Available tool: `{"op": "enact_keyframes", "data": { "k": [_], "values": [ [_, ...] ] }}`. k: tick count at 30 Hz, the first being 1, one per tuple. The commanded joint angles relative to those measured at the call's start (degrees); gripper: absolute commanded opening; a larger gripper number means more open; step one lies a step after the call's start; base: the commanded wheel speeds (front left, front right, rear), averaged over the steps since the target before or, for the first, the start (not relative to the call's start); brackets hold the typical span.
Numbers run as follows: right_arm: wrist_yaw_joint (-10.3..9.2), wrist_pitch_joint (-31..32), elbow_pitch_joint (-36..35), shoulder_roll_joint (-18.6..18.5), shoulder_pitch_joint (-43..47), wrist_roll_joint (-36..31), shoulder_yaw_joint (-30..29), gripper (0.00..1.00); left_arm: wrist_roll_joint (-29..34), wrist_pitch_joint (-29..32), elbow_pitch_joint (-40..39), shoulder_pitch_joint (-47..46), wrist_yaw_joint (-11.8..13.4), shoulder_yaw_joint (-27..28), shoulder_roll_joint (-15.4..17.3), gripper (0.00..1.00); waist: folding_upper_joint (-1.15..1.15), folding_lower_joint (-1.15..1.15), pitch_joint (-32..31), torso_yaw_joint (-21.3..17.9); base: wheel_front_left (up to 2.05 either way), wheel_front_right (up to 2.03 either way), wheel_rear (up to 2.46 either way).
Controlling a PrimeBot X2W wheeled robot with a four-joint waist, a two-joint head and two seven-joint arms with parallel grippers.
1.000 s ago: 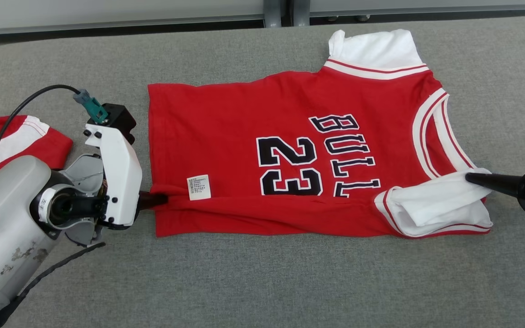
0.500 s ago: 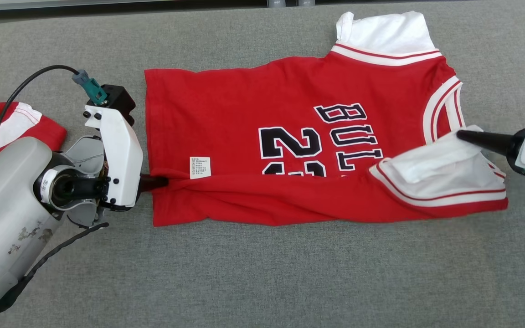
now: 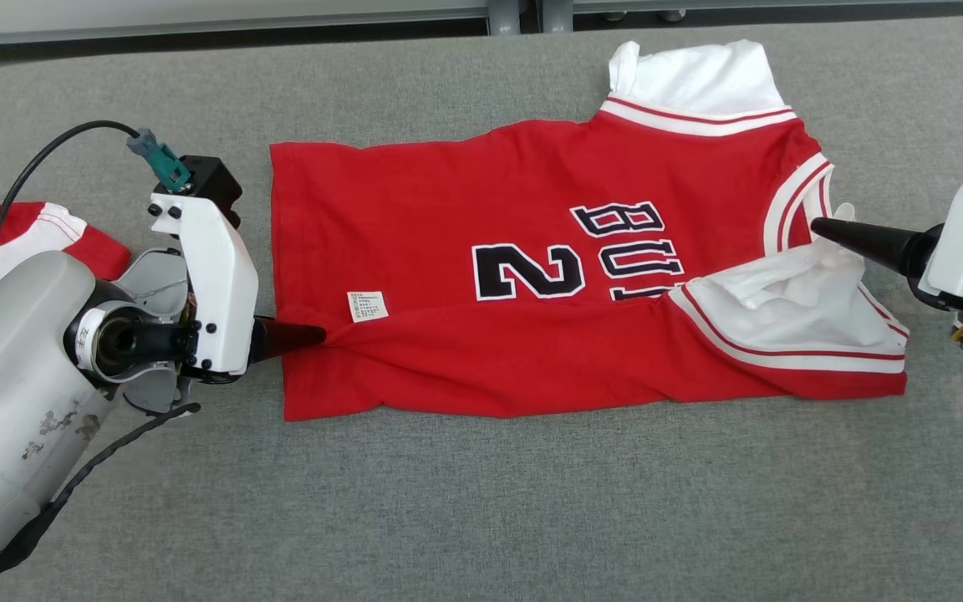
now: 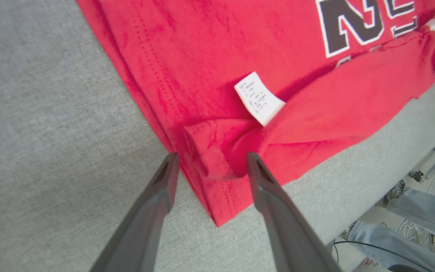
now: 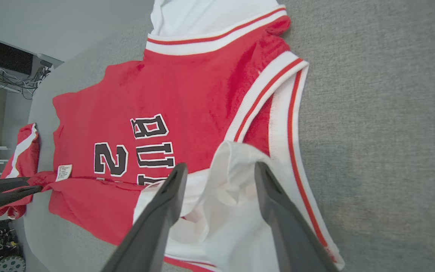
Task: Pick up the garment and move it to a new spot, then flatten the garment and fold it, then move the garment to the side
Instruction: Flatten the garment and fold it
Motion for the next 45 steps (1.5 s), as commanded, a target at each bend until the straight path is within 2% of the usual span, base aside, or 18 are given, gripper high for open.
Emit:
{"op": "enact_keyframes", "data": {
  "k": [1, 6, 7, 10, 13, 16, 19, 20, 23, 28, 32, 36, 39, 45],
  "values": [
    [0.01, -1.16, -0.03, 0.38, 0.90, -0.50, -0.19, 1.00, -0.21, -0.18, 0.35, 0.40, -0.21, 0.36, 0.17, 1.00, 0.00, 0.00, -0.93, -0.08, 0.00, 0.00, 0.00],
    [0.01, -6.65, -1.47, 0.63, 2.66, -1.82, -1.23, 1.00, -1.10, -1.78, 0.48, 1.56, -0.62, 1.42, 0.84, 1.00, 0.00, 0.00, -3.93, -0.25, 0.00, 0.00, 0.00],
    [0.01, -10.49, -2.56, 0.62, 3.70, -2.93, -2.18, 1.00, -0.52, -3.78, 0.23, 2.13, -0.86, 2.02, 1.50, 1.00, 0.00, 0.00, -5.32, -0.33, 0.00, 0.00, 0.00],
    [0.01, -15.94, -4.49, 0.49, 5.74, -4.91, -3.06, 1.00, 0.96, -8.15, -0.62, 3.72, -1.41, 2.62, 2.39, 1.00, 0.00, 0.00, -7.40, -0.50, 0.00, 0.00, 0.00],
    [0.01, -23.24, -5.36, 0.14, 8.05, -8.06, -3.96, 1.00, 4.91, -16.40, -1.75, 5.09, -1.63, 3.47, 3.69, 1.00, 0.00, 0.00, -9.32, -0.57, 0.00, 0.00, 0.00],
    [0.01, -31.25, -6.07, 0.23, 10.76, -10.81, -4.87, 1.00, 9.49, -26.24, -2.92, 8.13, -0.71, 3.86, 4.30, 1.00, 0.00, 0.00, -10.80, -0.51, 0.00, 0.00, 0.00],
    [0.01, -36.48, -5.73, -0.43, 13.43, -13.72, -6.01, 1.00, 13.06, -35.87, -4.43, 10.99, 2.16, 5.25, 4.86, 1.00, 0.00, 0.00, -11.56, -0.41, 0.00, 0.00, 0.00],
    [0.01, -36.48, -5.73, -0.43, 13.43, -13.72, -6.01, 1.00, 13.06, -35.87, -4.43, 10.99, 2.16, 5.25, 4.86, 1.00, 0.00, 0.00, -11.56, -0.41, 0.00, 0.00, 0.00],
    [0.01, -37.87, -4.54, -0.52, 16.18, -17.06, -9.11, 1.00, 15.85, -44.45, -6.54, 15.08, 5.91, 6.30, 4.52, 1.00, 0.00, 0.00, -11.90, -0.35, 0.00, 0.00, 0.00],
    [0.01, -37.90, -2.31, 2.61, 24.38, -25.11, -22.06, 1.00, 18.76, -56.44, -10.49, 22.15, 13.14, 7.85, 2.52, 1.00, 0.00, 0.00, -11.79, -0.40, 0.00, 0.00, 0.00],
    [0.01, -37.93, -1.56, 6.12, 31.47, -30.37, -29.12, 1.00, 19.04, -61.37, -12.74, 27.56, 16.89, 7.83, 0.43, 1.00, 0.00, 0.00, -11.50, -0.66, 0.00, 0.00, 0.00],
    [0.01, -37.94, -0.23, 8.98, 36.53, -33.37, -32.35, 1.00, 18.76, -62.77, -13.75, 31.16, 19.13, 7.36, -1.00, 1.00, 0.00, 0.00, -11.14, -0.79, 0.00, 0.00, 0.00],
    [0.01, -37.26, 2.02, 10.34, 38.06, -34.58, -31.78, 1.00, 19.18, -62.84, -13.10, 32.21, 20.12, 6.79, -1.15, 1.00, 0.00, 0.00, -10.91, -0.82, 0.00, 0.00, 0.00],
    [0.01, -33.13, 6.92, 13.37, 36.63, -34.07, -30.38, 1.00, 18.97, -61.35, -11.69, 30.73, 19.37, 5.80, -2.41, 1.00, 0.00, 0.00, -9.59, -0.25, 0.00, 0.00, 0.00]
  ]
}}
